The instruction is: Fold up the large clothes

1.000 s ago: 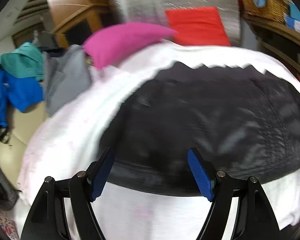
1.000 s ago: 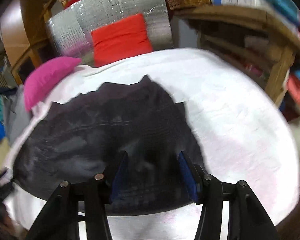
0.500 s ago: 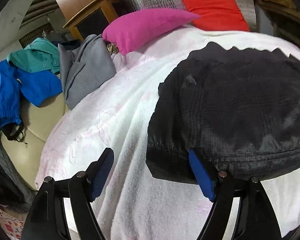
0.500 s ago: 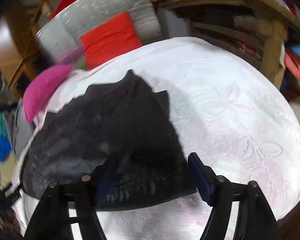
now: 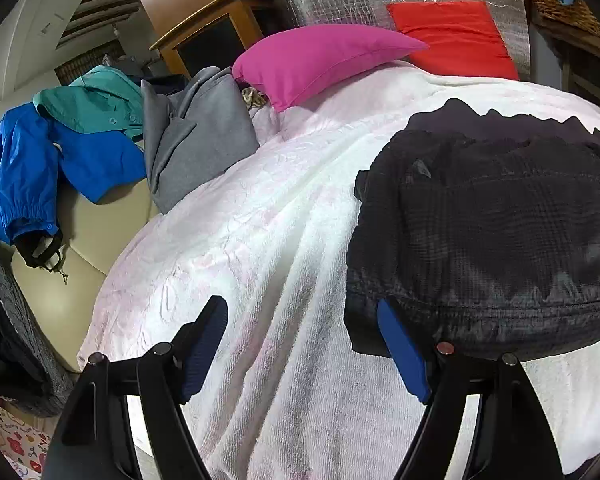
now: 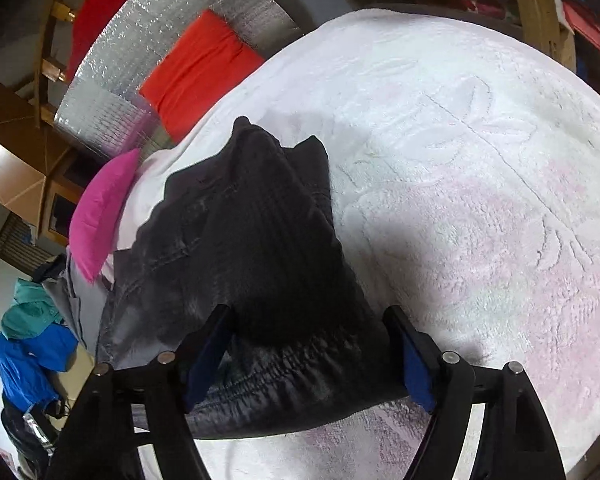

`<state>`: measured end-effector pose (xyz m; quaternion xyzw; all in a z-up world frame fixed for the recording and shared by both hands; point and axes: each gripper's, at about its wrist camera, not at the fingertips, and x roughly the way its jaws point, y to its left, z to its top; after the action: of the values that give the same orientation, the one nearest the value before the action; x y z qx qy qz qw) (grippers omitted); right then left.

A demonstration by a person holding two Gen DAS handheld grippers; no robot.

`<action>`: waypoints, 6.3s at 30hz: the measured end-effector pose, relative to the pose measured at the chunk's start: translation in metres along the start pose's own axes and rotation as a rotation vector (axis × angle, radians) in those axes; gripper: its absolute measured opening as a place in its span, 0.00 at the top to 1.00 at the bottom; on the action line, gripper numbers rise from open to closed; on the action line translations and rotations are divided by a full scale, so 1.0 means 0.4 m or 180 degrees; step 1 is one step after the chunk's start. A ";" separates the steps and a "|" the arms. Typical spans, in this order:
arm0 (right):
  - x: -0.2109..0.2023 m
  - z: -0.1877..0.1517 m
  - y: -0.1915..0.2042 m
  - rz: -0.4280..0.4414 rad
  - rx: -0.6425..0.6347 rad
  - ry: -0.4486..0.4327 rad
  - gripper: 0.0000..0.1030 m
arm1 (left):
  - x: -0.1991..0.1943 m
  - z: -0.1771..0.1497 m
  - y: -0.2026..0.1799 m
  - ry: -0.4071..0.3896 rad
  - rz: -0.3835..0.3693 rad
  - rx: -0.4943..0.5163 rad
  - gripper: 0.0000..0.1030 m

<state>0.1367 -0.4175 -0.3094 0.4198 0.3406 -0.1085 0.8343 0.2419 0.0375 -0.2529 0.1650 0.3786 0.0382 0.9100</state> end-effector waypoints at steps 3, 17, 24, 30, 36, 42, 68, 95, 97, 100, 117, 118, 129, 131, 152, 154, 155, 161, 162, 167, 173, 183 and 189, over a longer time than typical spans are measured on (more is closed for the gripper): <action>-0.044 -0.011 0.010 0.0047 -0.0032 -0.0078 0.23 | -0.015 -0.002 0.007 -0.0018 -0.0027 -0.0037 0.24; -0.100 -0.141 0.033 0.0552 0.0069 0.0313 0.22 | -0.061 -0.019 0.002 0.0045 -0.0388 -0.0190 0.24; 0.016 -0.128 0.033 0.0637 0.0365 0.0500 0.22 | 0.059 -0.050 0.010 0.0828 -0.1145 -0.0868 0.24; 0.043 -0.071 0.009 0.0809 0.0730 0.0334 0.22 | 0.154 -0.054 0.018 0.1216 -0.1646 -0.1451 0.24; 0.067 0.007 0.025 0.0801 0.0741 0.0076 0.52 | 0.184 -0.022 0.045 0.1014 -0.1938 -0.1850 0.24; 0.026 0.055 0.107 0.0529 0.0168 -0.0284 0.62 | 0.200 0.100 0.024 0.0862 -0.1631 -0.1631 0.69; 0.063 0.016 0.094 0.0365 0.0309 -0.0100 0.59 | 0.236 0.048 0.037 0.0895 -0.2264 -0.2085 0.61; 0.028 0.017 0.049 0.0273 0.0487 -0.0070 0.44 | 0.174 0.115 -0.040 0.0425 -0.1164 -0.0959 0.40; 0.002 0.017 0.070 0.0211 0.0378 -0.0104 0.44 | 0.149 0.115 -0.036 0.0326 -0.1057 -0.0880 0.41; -0.038 0.007 0.086 0.0072 0.0238 -0.0089 0.41 | 0.095 0.122 -0.028 0.0123 -0.0927 -0.0768 0.41; -0.430 -0.143 0.291 -0.0336 -0.1298 -0.1101 0.25 | -0.299 0.122 0.036 -0.0750 -0.0602 -0.0587 0.29; -0.454 -0.150 0.305 -0.0275 -0.1312 -0.1146 0.24 | -0.324 0.120 0.038 -0.0794 -0.0573 -0.0587 0.25; -0.620 -0.235 0.462 -0.0201 -0.1563 -0.1426 0.16 | -0.547 0.095 0.033 -0.1178 -0.0352 -0.0444 0.20; -0.641 -0.259 0.487 -0.0295 -0.1674 -0.1506 0.15 | -0.582 0.088 0.034 -0.1243 -0.0342 -0.0444 0.13; -0.748 -0.359 0.519 -0.0540 -0.1939 -0.1762 0.14 | -0.840 0.048 0.043 -0.1662 -0.0307 -0.0501 0.04; -0.765 -0.362 0.519 -0.0542 -0.1929 -0.1782 0.14 | -0.857 0.047 0.048 -0.1713 -0.0306 -0.0525 0.04; -0.772 -0.362 0.519 -0.0526 -0.1929 -0.1786 0.14 | -0.866 0.046 0.050 -0.1736 -0.0308 -0.0532 0.03; -0.799 -0.375 0.531 -0.0525 -0.2019 -0.1833 0.14 | -0.905 0.040 0.058 -0.1837 -0.0293 -0.0566 0.02; -0.802 -0.379 0.534 -0.0531 -0.2038 -0.1844 0.14 | -0.908 0.039 0.060 -0.1845 -0.0291 -0.0577 0.02; -0.825 -0.402 0.551 -0.0572 -0.2114 -0.1955 0.14 | -0.927 0.035 0.071 -0.1898 -0.0278 -0.0617 0.02; -0.848 -0.417 0.568 -0.0553 -0.2167 -0.2016 0.14 | -0.942 0.026 0.084 -0.1937 -0.0283 -0.0648 0.02; -0.891 -0.433 0.594 -0.0467 -0.2218 -0.2143 0.14 | -0.955 0.013 0.115 -0.2022 -0.0269 -0.0728 0.02; -0.873 -0.446 0.609 -0.0490 -0.2245 -0.2073 0.14 | -0.947 0.001 0.125 -0.2016 -0.0266 -0.0743 0.02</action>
<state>-0.0948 -0.1642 -0.0006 0.0292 0.1079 -0.1736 0.9785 -0.0242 0.0110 0.0202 0.0477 0.0767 -0.0092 0.9959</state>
